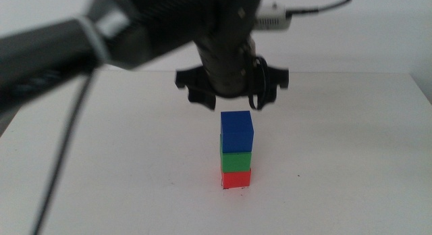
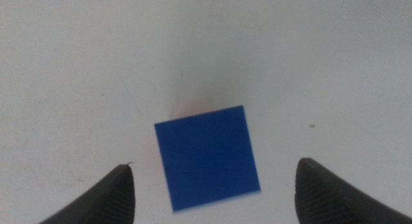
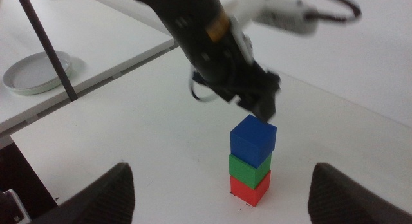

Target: Stack red cubes first, then green, then blue cubes in a specific spot.

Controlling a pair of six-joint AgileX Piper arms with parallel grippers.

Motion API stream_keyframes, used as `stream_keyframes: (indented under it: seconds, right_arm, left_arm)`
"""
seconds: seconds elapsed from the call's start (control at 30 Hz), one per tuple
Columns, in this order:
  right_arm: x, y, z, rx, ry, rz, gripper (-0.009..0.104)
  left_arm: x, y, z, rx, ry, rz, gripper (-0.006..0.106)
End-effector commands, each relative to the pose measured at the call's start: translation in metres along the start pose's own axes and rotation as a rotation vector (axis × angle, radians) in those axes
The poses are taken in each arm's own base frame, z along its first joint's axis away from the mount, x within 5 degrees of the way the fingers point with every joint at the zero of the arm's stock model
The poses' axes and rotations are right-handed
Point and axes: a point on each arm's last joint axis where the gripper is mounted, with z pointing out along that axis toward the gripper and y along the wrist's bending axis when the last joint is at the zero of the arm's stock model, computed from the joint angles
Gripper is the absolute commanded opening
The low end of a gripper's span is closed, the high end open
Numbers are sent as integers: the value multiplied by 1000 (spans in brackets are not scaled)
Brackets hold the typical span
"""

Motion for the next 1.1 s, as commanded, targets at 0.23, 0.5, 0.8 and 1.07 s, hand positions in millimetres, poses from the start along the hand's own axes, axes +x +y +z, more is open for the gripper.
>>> stream_keyframes:
  seconds: [0.23,0.5,0.8,1.07]
  right_arm:
    - [0,0,0,-1,-10,-9,93]
    - [0,0,0,-1,-10,-9,93]
    - [0,0,-1,-1,-12,-9,93]
    - [0,0,-1,-1,-12,-9,93]
  left_arm:
    - [8,35,-127,111,-274,83,80]
    - [16,69,-193,96,-528,80,80]
    - [87,174,-249,1,-567,80,94]
    - [157,226,-215,-218,-860,3,94]
